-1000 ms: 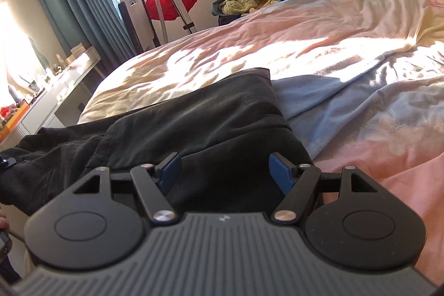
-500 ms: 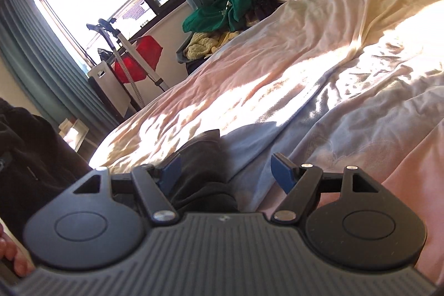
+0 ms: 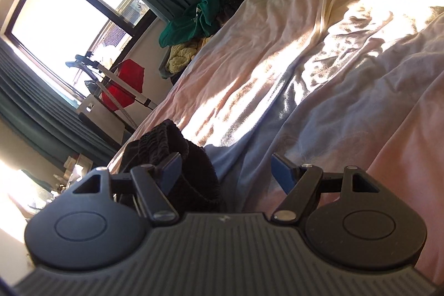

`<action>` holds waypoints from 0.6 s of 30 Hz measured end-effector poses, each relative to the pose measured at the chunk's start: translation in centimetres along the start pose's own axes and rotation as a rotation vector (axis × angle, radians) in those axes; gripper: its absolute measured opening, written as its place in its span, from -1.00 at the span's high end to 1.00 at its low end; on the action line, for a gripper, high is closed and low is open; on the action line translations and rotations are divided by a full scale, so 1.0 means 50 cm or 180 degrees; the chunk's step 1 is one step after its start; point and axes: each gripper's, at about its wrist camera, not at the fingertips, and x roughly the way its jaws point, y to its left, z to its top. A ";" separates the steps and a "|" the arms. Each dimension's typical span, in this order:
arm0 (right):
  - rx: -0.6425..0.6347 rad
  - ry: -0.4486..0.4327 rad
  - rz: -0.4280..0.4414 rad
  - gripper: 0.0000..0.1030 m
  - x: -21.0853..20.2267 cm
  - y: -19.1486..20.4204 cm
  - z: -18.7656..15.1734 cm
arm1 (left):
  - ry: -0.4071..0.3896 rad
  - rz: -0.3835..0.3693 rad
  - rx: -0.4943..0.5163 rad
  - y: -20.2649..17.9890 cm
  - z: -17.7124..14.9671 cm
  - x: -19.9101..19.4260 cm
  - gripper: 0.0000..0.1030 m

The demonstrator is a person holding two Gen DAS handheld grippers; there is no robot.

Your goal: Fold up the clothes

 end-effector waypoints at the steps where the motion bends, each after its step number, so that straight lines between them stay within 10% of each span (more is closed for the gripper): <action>1: 0.0017 0.0034 0.0047 -0.44 0.001 0.001 -0.001 | 0.0033 -0.0045 0.0043 0.020 -0.018 -0.002 0.24; 4: 0.0077 0.0127 0.0202 -0.44 0.006 0.003 -0.007 | 0.0120 -0.0188 0.0168 0.076 -0.067 -0.013 -0.47; 18: 0.0389 0.0315 0.0571 -0.64 0.010 0.015 -0.033 | 0.0301 -0.0860 0.0323 0.355 -0.230 -0.148 -0.56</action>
